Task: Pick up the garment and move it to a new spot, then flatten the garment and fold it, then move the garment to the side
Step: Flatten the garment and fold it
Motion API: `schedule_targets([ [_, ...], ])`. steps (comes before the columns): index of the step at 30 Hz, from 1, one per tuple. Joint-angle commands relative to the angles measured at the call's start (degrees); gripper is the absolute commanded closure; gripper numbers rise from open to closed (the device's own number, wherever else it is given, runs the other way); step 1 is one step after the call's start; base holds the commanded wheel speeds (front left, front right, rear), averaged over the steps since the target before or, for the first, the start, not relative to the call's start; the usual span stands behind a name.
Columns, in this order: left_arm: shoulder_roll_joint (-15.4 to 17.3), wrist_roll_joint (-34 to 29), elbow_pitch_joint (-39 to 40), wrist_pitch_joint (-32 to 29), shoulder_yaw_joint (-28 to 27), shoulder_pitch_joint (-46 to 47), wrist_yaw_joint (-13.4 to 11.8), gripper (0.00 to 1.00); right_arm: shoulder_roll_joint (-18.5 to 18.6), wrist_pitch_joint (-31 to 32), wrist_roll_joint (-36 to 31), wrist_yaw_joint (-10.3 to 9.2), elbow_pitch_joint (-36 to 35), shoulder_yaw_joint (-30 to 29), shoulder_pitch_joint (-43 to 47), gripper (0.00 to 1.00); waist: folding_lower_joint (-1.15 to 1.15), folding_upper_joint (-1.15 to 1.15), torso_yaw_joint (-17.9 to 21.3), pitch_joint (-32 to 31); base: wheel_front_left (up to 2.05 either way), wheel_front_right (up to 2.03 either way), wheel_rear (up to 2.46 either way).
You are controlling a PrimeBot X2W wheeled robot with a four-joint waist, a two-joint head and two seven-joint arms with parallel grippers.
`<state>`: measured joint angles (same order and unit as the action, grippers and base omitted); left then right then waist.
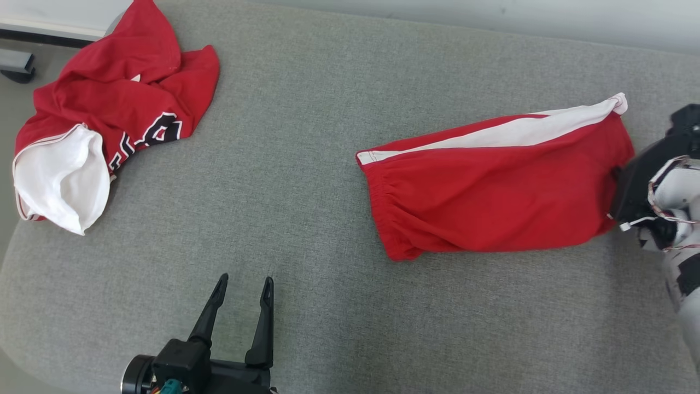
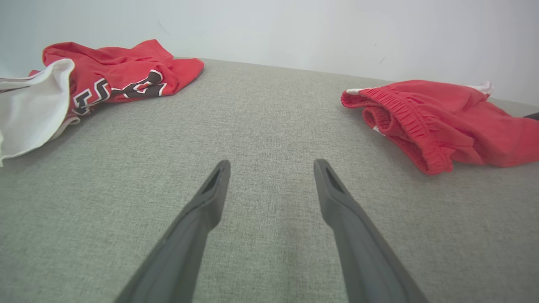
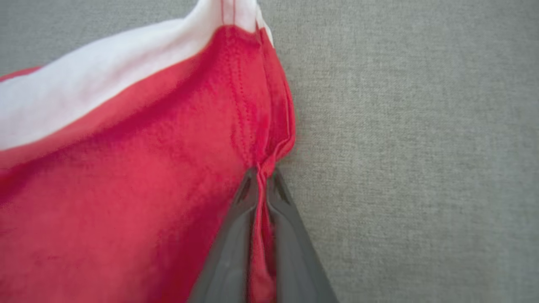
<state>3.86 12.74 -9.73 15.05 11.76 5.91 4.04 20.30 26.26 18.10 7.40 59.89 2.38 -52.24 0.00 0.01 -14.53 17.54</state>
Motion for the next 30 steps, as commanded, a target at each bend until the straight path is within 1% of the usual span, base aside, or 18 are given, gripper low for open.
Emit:
schedule_targets([
  [1,-0.26,-0.46,-0.24,0.18,-0.25,-0.63,0.11,0.00,-1.02,1.03,-0.43,0.09,1.24,0.50,3.30,1.00,0.00,-0.01,0.43,-0.37,0.00,0.00,0.00],
  [7,-0.55,-0.81,-1.23,0.18,-0.68,-0.91,0.70,0.00,0.36,-1.75,-2.35,0.01,-1.64,-0.89,4.78,1.00,0.00,-0.01,1.70,-1.86,0.00,0.00,0.00],
  [10,-0.66,-0.83,-1.51,0.19,-1.14,-1.07,0.80,0.00,1.68,-3.83,-3.91,0.01,-3.85,-1.30,5.90,1.00,0.00,-0.01,2.47,-2.82,0.00,0.00,0.00],
  [17,-0.83,-0.69,-1.71,0.19,-2.11,-1.88,0.92,0.00,3.81,-6.64,-7.54,0.01,-8.72,-3.39,10.73,1.00,0.00,-0.01,4.59,-5.14,0.00,0.00,0.00],
  [22,-0.93,-0.58,-1.86,0.19,-2.14,-2.29,1.04,0.00,5.38,-7.22,-11.29,0.01,-12.57,-7.40,14.66,1.00,0.00,-0.01,5.37,-6.30,0.00,0.00,0.00],
  [30,-0.99,-0.10,-1.96,0.19,-2.10,-2.79,0.66,0.00,5.76,-7.61,-19.63,0.01,-20.47,-15.48,20.86,1.00,0.00,-0.01,6.35,-7.00,0.00,0.00,0.00],
])
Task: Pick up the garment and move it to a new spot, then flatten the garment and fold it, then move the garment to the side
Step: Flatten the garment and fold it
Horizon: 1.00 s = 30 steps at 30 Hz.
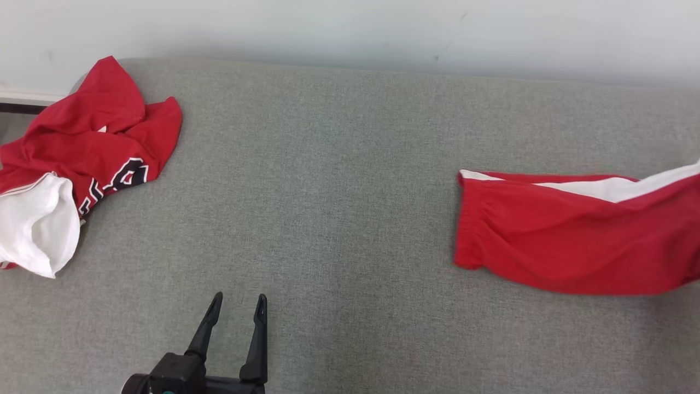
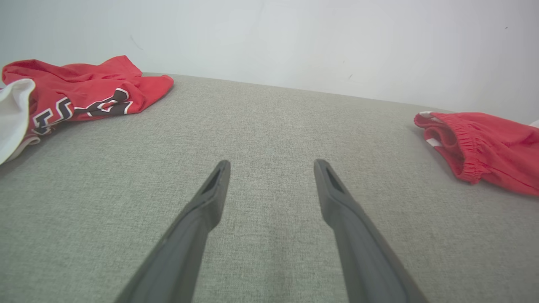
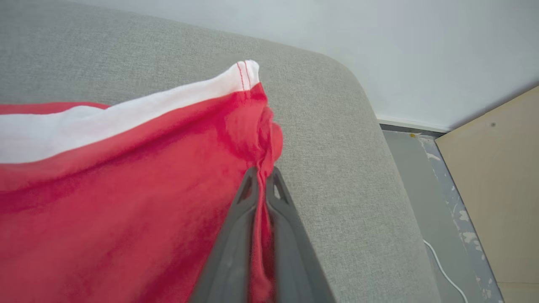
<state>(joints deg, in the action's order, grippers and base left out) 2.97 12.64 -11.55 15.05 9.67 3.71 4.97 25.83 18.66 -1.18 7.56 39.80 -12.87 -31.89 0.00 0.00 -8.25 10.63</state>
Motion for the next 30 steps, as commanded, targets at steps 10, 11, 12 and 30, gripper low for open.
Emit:
schedule_targets([
  [10,-0.12,1.40,-0.90,0.19,1.05,-0.86,-0.89,0.00,-4.54,2.42,-4.47,-0.16,-10.66,-0.78,4.88,1.00,0.00,0.00,0.63,-2.12,0.00,0.00,0.00],
  [11,-0.11,1.50,-0.97,0.19,1.08,-0.96,-0.97,0.00,-5.01,2.84,-4.12,-0.16,-11.85,0.26,5.09,1.00,0.00,0.00,0.69,-2.32,0.00,0.00,0.00],
  [12,-0.11,1.58,-1.02,0.19,1.14,-1.06,-1.06,0.00,-5.37,3.20,-3.90,-0.16,-13.06,1.28,5.14,1.00,0.00,0.00,0.76,-2.52,0.00,0.00,0.00],
  [30,-0.11,3.44,-1.90,0.19,2.95,-1.62,-1.37,0.00,-10.58,6.82,4.14,-0.16,-13.54,24.45,1.45,1.00,0.00,0.00,-1.61,-4.31,0.00,0.00,0.00],
])
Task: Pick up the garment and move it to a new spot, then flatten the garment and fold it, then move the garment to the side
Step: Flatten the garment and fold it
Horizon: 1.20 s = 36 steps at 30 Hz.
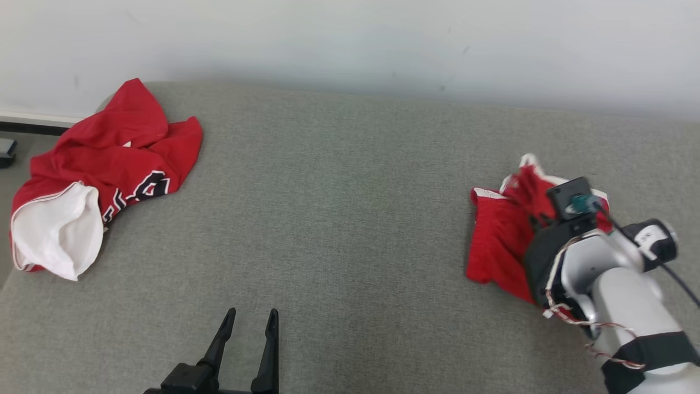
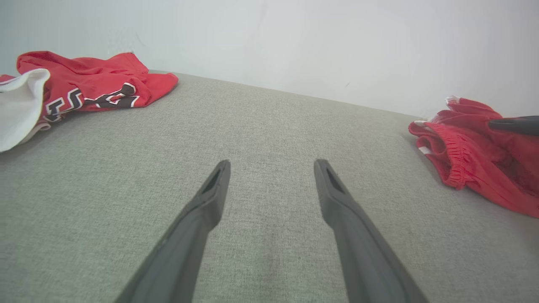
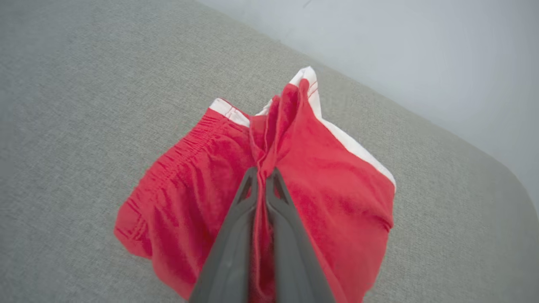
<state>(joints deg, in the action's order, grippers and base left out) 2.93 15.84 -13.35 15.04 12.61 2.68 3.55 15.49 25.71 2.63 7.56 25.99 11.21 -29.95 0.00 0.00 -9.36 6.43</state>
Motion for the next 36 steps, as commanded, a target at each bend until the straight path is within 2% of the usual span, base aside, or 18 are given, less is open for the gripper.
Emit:
schedule_targets([
  [1,-0.07,0.24,-0.17,0.20,0.06,-0.67,-0.04,0.00,-0.50,-0.61,0.72,-0.16,0.81,1.18,-0.65,1.00,0.00,0.00,-0.75,-0.16,0.00,0.00,0.00],
  [8,-0.07,0.39,-0.34,0.20,-0.04,-1.32,-0.31,0.00,-2.37,-3.10,2.61,-0.16,4.42,5.21,-2.00,1.00,0.00,0.00,-1.64,-0.51,0.00,0.00,0.00],
  [17,-0.07,0.71,-0.54,0.20,0.63,-1.27,-0.45,0.00,-4.69,-4.48,2.40,-0.15,10.14,7.08,-3.47,1.00,0.00,0.00,-2.40,-0.88,0.00,0.00,0.00],
  [18,-0.07,0.76,-0.58,0.20,0.63,-1.25,-0.48,0.00,-4.87,-4.72,2.67,-0.16,10.79,7.16,-3.52,0.93,0.00,0.00,-2.46,-0.89,0.00,0.00,0.00],
  [19,-0.07,0.78,-0.62,0.20,0.59,-1.25,-0.50,0.00,-4.95,-4.99,2.85,-0.16,11.29,7.23,-3.60,0.03,0.00,0.00,-2.49,-0.91,0.00,0.00,0.00],
  [20,-0.07,0.83,-0.62,0.20,0.52,-1.25,-0.54,0.00,-5.22,-5.60,3.37,-0.16,11.55,7.18,-3.74,0.00,0.00,0.00,-2.48,-0.92,0.00,0.00,0.00],
  [25,-0.06,0.82,-0.58,0.21,-0.14,-1.34,-0.79,0.00,-5.96,-7.42,5.40,-0.16,12.12,7.94,-4.41,0.00,0.00,0.00,-2.00,-1.05,0.00,0.00,0.00],
  [30,-0.07,0.73,-0.50,0.21,-1.13,-1.97,-0.87,0.00,-6.46,-11.37,11.04,-0.16,9.96,6.94,-4.59,0.00,0.00,0.00,-0.77,-2.00,0.00,0.00,0.00],
  [36,-0.06,0.64,-0.29,0.20,-1.59,-2.70,-0.86,0.00,-2.66,-14.86,11.07,-0.16,7.33,2.46,-2.41,0.00,0.00,0.00,0.50,-3.35,0.00,0.00,0.00],
])
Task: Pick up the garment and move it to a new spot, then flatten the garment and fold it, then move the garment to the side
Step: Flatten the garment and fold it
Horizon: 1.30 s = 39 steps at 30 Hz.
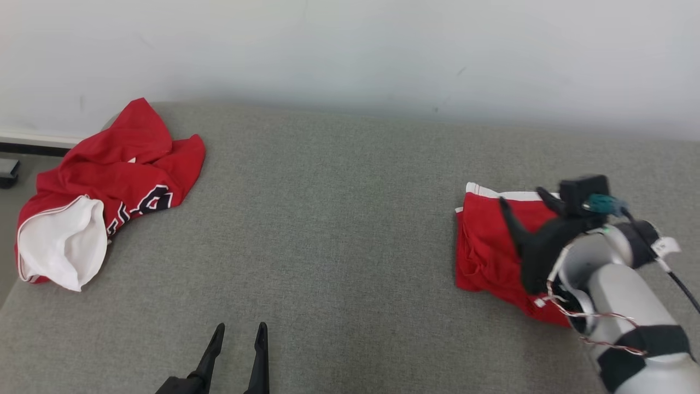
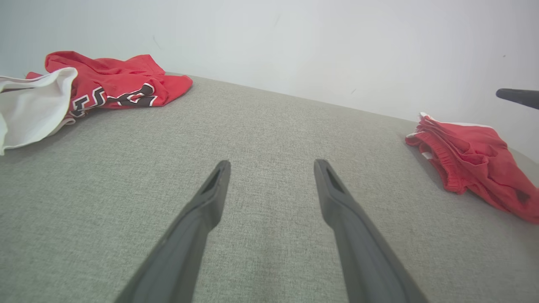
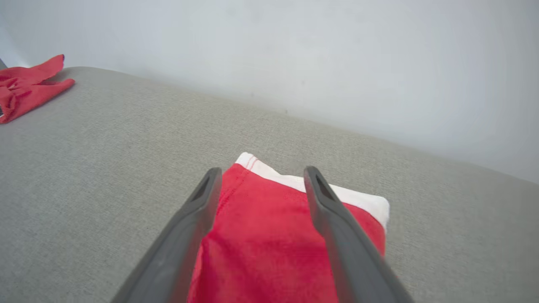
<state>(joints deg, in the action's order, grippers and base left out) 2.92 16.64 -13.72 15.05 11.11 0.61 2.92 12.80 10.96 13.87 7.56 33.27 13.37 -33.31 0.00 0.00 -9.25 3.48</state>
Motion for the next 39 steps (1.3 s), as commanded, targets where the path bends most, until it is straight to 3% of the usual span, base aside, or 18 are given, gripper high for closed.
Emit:
schedule_targets([
  [1,-0.05,-0.16,0.12,0.19,-0.08,-0.66,-0.20,0.00,0.63,-0.58,-0.68,-0.16,0.06,-0.89,1.68,0.00,0.00,0.00,0.46,-0.55,0.00,0.00,0.00],
  [7,-0.05,-0.22,0.92,0.19,0.38,-0.77,-0.31,0.00,1.61,-2.38,-5.81,-0.15,0.79,-6.37,6.47,0.00,0.00,0.00,0.30,-0.65,0.00,0.00,0.00],
  [8,-0.06,-0.21,1.08,0.19,0.51,-0.68,-0.33,0.00,1.28,-2.76,-6.47,-0.15,0.90,-6.98,7.07,0.19,0.00,0.00,0.17,-0.41,0.00,0.00,0.00],
  [10,-0.06,-0.21,1.39,0.19,0.67,-0.22,-0.32,0.00,0.30,-3.71,-7.71,-0.15,1.34,-7.86,8.04,0.81,0.00,0.00,-0.21,0.08,0.00,0.00,0.00],
  [11,-0.06,-0.24,1.54,0.19,0.79,-0.05,-0.29,0.00,-0.35,-3.91,-8.30,-0.15,1.87,-8.05,8.57,0.96,0.00,0.00,-0.42,0.24,0.00,0.00,0.00],
  [12,-0.05,-0.30,1.72,0.19,0.86,0.12,-0.28,0.00,-0.85,-4.17,-8.90,-0.15,2.31,-8.09,8.76,1.00,0.00,0.00,-0.64,0.48,0.00,0.00,0.00],
  [24,-0.05,-0.97,2.29,0.19,1.72,0.35,0.04,0.00,-7.43,-6.79,-12.44,-0.15,10.68,-3.18,7.66,1.00,0.00,0.00,-3.83,0.91,0.00,0.00,0.00],
  [34,-0.06,-1.15,1.89,0.19,1.00,-0.56,-0.07,0.00,-9.73,-9.52,-7.03,-0.15,13.41,6.72,6.45,1.00,0.00,0.00,-3.53,-0.33,0.00,0.00,0.00],
  [35,-0.06,-1.21,1.95,0.19,0.89,-0.66,-0.09,0.00,-9.77,-9.99,-6.12,-0.15,12.84,7.53,6.45,0.93,0.00,0.00,-3.25,-0.58,0.00,0.00,0.00],
  [36,-0.06,-1.25,2.10,0.19,0.56,-0.81,-0.16,0.00,-9.80,-10.51,-5.03,-0.16,12.14,8.33,6.58,0.65,0.00,0.00,-2.81,-0.87,0.00,0.00,0.00],
  [37,-0.06,-1.22,2.24,0.19,0.38,-0.97,-0.22,0.00,-9.79,-11.10,-4.10,-0.15,11.29,8.95,6.83,0.03,0.00,0.00,-2.45,-1.10,0.00,0.00,0.00],
  [39,-0.06,-1.30,2.50,0.19,-0.18,-1.47,-0.25,0.00,-9.84,-12.36,-2.23,-0.16,9.05,10.01,7.66,0.00,0.00,0.00,-1.50,-1.78,0.00,0.00,0.00],
])
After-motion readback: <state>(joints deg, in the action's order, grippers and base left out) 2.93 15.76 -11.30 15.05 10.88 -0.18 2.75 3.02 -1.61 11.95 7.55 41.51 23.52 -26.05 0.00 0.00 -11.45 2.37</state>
